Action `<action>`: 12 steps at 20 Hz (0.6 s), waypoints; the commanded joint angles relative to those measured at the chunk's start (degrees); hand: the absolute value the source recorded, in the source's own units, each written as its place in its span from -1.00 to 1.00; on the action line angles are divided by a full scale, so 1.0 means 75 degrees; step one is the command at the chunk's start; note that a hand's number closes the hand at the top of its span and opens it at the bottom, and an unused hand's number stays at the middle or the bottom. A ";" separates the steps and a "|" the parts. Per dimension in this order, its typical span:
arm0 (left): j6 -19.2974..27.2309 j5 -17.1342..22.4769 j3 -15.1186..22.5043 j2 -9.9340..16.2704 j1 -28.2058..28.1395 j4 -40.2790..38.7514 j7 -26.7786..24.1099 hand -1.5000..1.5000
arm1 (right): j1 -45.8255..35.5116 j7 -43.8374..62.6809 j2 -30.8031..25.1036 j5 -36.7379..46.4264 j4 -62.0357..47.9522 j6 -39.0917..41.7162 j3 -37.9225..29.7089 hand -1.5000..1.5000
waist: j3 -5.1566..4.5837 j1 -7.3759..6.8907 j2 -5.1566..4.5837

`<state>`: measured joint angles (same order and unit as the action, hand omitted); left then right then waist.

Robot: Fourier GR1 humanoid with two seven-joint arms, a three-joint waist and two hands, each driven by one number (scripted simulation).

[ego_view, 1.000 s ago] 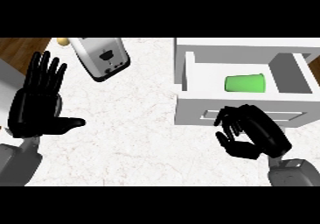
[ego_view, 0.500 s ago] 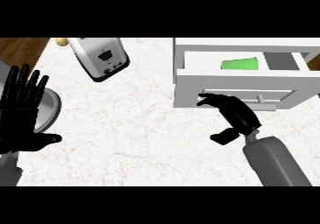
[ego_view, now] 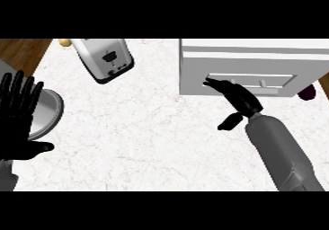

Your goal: Pick up the cup, place it into the drawer and close the drawer

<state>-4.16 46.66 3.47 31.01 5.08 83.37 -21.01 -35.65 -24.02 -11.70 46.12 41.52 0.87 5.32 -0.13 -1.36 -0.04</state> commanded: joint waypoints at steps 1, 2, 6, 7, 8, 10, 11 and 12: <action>-0.0141 -0.0234 0.0024 -0.0270 0.0335 -0.0327 -0.0036 -1.00 | -0.1026 -0.0614 0.0003 -0.0123 -0.1876 -0.0223 -0.0553 -1.00 | 0.0026 -0.0028 -0.0083; -0.0126 0.0011 -0.0199 -0.0013 -0.0224 0.0301 0.0200 -1.00 | -0.1281 -0.0291 0.0164 -0.0138 -0.2027 -0.0106 -0.0596 -1.00 | 0.0028 -0.0102 -0.0063; -0.0427 -0.0119 -0.0175 -0.0227 0.0319 -0.0464 -0.0003 -1.00 | -0.2100 -0.0835 -0.0547 -0.0111 -0.3029 0.0307 -0.0840 -1.00 | 0.0029 -0.0170 -0.0157; -0.0507 -0.0103 -0.0206 -0.0146 0.0086 -0.0211 0.0044 -1.00 | -0.2204 -0.0776 -0.0297 -0.0021 -0.3279 -0.0028 -0.0830 -1.00 | 0.0031 -0.0229 -0.0145; -0.0258 -0.0322 -0.0026 -0.0300 -0.0056 0.0062 -0.0023 -1.00 | -0.1960 -0.1338 -0.0786 -0.0067 -0.3373 0.0037 -0.0914 -1.00 | 0.0036 -0.0232 -0.0145; -0.0461 -0.0179 -0.0116 -0.0260 0.0281 -0.0383 0.0091 -1.00 | -0.2594 -0.1024 -0.0723 -0.0095 -0.3553 0.0247 -0.0992 -1.00 | 0.0034 -0.0303 -0.0207; -0.0394 0.0036 -0.0269 -0.0036 0.0591 -0.0167 0.0481 -1.00 | -0.2475 -0.1089 -0.0774 -0.0057 -0.3676 0.0091 -0.1000 -1.00 | 0.0039 -0.0300 -0.0204; -0.0430 -0.0244 -0.0046 -0.0332 0.0230 -0.0253 0.0103 -1.00 | -0.2501 -0.1054 -0.0753 -0.0089 -0.3794 0.0048 -0.1060 -1.00 | 0.0035 -0.0315 -0.0201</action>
<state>-6.98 45.70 2.53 29.57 6.77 82.10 -19.86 -50.99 -35.61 -15.65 44.98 18.98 3.15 -0.87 -0.20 -3.09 -0.15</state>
